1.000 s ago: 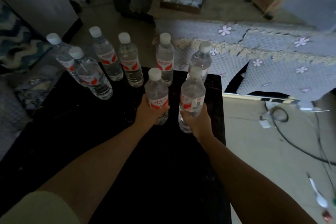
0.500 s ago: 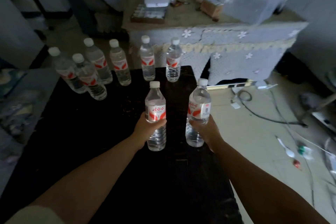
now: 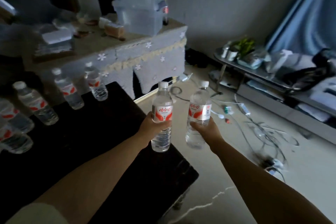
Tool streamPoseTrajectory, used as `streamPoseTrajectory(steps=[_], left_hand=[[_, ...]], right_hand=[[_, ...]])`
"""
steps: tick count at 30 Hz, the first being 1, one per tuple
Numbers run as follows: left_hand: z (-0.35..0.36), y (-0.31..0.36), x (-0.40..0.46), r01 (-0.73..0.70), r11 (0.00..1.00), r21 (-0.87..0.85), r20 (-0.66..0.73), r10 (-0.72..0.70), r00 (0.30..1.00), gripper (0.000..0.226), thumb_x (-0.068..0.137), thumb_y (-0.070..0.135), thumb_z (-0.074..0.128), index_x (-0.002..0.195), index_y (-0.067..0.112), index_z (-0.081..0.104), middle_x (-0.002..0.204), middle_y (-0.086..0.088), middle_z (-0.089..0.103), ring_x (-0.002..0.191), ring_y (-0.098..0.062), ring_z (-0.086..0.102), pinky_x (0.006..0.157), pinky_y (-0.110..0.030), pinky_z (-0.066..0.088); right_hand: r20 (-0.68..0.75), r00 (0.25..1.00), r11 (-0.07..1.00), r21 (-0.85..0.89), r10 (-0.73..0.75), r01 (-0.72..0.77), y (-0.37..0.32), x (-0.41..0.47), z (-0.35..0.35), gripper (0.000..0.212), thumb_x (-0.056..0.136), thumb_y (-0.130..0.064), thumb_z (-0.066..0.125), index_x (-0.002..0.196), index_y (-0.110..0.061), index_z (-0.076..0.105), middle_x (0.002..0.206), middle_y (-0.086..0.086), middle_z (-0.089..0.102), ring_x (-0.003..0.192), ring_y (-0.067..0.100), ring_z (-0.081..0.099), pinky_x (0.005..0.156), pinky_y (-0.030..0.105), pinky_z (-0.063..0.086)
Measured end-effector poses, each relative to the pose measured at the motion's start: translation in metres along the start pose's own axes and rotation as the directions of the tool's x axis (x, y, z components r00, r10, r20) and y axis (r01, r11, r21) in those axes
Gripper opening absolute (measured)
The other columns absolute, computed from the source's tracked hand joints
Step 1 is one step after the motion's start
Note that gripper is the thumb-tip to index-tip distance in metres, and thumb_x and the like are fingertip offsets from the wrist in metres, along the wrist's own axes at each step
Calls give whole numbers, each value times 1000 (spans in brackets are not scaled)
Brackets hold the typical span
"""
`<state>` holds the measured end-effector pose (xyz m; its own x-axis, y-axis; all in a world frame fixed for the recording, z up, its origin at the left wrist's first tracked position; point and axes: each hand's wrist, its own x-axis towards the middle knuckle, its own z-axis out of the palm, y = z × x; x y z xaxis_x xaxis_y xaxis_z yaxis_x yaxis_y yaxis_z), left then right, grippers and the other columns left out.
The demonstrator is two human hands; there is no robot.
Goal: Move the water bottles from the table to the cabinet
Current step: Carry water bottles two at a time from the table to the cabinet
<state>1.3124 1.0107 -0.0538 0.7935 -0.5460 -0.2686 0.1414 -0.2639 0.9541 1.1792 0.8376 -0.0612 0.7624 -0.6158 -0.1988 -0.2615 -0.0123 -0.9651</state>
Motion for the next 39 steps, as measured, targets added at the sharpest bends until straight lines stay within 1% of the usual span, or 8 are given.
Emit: streamPoseTrajectory(steps=[4,12,17,22,26,30,34,39], left_hand=[[70,20,11,-36,994,102,138,21,990,63,66,29,86,120,12,58,111,-8,70,103,-26,66,95,-47,52],[257,63,-3,-180,971,156,412,102,906,57,69,36,83,117,24,55,103,8,69,97,-13,65,81,-32,53],[372,67,-29,-175,979,104,562,87,823,54,71,32,82,118,21,58,109,0,70,99,-16,66,85,-33,54],[465,69,-58,-207,973,102,705,76,705,47,71,32,82,112,26,58,108,2,70,102,-18,65,93,-37,51],[534,73,-80,-263,957,122,802,61,594,51,71,34,82,115,20,59,106,0,71,94,-14,67,75,-27,53],[597,75,-100,-319,939,126,866,52,498,43,71,36,82,108,22,63,101,1,72,95,-18,66,79,-34,55],[664,72,-113,-354,928,117,908,45,417,30,71,34,83,94,26,65,88,8,72,83,-12,65,63,-21,46],[748,73,-108,-399,909,124,945,15,328,29,70,36,82,93,29,66,82,14,71,75,-3,64,58,-16,45]], right_hand=[[-166,986,999,40,6,0,7,-22,-77,49,81,-16,76,124,-9,55,112,12,68,101,27,67,95,48,53],[-421,907,999,42,23,-5,37,-87,-244,46,80,-24,78,118,-16,54,104,5,69,91,19,68,79,35,57],[-539,842,998,65,20,18,59,-133,-343,40,81,-13,76,117,-8,58,104,15,70,95,29,69,90,47,55],[-656,749,992,129,98,-17,89,-187,-418,54,81,-18,78,126,-5,51,112,17,67,101,31,67,93,48,54],[-753,645,988,152,131,-24,113,-231,-461,52,79,-23,79,122,-8,54,107,14,69,96,28,69,88,45,57],[-820,543,982,187,178,-39,136,-262,-499,51,78,-22,79,120,-10,54,105,11,70,95,26,69,86,43,58],[-866,467,984,165,179,-72,155,-276,-544,50,79,-27,79,120,-12,55,103,6,71,91,19,70,72,27,56],[-904,387,983,176,180,-47,172,-265,-610,46,78,-26,79,117,-13,57,100,5,72,89,19,71,78,33,58]])
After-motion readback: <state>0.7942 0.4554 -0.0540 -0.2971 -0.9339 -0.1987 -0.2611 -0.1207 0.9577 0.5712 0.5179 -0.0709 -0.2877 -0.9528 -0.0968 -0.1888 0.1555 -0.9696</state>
